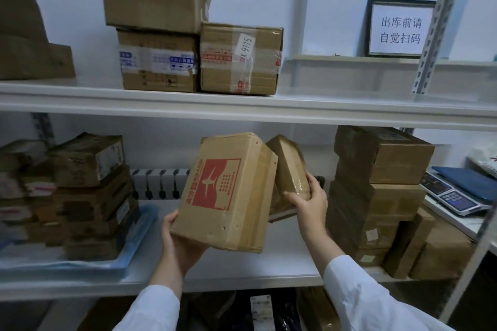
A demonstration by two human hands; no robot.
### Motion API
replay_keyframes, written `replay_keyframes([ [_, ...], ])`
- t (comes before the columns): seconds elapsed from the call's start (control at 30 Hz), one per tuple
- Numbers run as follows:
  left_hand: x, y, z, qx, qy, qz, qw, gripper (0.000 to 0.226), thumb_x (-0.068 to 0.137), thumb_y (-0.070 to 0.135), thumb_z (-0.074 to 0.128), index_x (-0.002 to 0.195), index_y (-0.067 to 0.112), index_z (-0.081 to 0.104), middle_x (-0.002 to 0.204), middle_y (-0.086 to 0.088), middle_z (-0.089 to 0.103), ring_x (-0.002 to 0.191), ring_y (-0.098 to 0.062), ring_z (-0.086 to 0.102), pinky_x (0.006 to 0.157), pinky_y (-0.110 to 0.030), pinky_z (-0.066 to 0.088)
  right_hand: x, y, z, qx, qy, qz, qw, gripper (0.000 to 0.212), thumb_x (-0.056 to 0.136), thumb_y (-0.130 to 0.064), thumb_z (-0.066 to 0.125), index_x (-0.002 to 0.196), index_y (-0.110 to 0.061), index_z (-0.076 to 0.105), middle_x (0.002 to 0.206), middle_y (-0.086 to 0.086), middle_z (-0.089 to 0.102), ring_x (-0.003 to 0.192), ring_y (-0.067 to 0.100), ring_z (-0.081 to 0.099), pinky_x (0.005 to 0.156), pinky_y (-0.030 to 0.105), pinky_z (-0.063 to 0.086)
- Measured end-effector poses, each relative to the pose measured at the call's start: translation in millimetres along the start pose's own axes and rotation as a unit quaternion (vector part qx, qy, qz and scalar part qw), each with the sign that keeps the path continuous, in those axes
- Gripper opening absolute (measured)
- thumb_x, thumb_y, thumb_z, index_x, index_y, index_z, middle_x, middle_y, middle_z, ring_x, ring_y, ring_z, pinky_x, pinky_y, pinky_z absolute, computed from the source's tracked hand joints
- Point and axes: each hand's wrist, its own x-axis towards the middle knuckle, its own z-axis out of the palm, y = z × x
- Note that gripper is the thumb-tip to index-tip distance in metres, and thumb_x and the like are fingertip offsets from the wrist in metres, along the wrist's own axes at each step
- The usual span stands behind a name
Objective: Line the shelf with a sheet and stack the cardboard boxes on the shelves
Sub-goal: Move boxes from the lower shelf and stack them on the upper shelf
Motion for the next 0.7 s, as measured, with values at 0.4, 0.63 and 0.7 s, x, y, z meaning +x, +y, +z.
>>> replay_keyframes([
  [0.4,-20,13,-5,-0.021,0.067,0.041,0.997,0.083,0.047,0.052,0.072,0.122,0.02,0.057,0.118,-0.016,0.059,0.111,-0.037,0.051,0.087,-0.049,0.043,-29,-24,9,-0.081,0.088,-0.126,0.985,0.082,0.06,-0.041,0.066,0.138,-0.03,0.043,0.135,0.005,0.041,0.122,0.023,0.037,0.102,0.048,0.039],
  [0.63,-19,1,7,-0.023,0.197,0.098,0.975,0.031,0.087,0.044,0.046,0.104,0.022,0.059,0.1,-0.012,0.06,0.094,-0.03,0.058,0.078,-0.039,0.048,-24,-41,0,-0.153,0.107,-0.247,0.951,0.079,0.061,-0.039,0.069,0.135,-0.025,0.046,0.134,0.009,0.044,0.119,0.027,0.041,0.097,0.051,0.043],
  [0.7,-18,-3,15,-0.007,0.215,0.091,0.972,0.028,0.09,0.04,0.045,0.103,0.021,0.059,0.097,-0.012,0.06,0.093,-0.029,0.057,0.079,-0.039,0.046,-25,-47,-2,-0.163,0.099,-0.279,0.941,0.077,0.061,-0.04,0.068,0.134,-0.024,0.047,0.135,0.01,0.044,0.12,0.028,0.041,0.096,0.05,0.043],
])
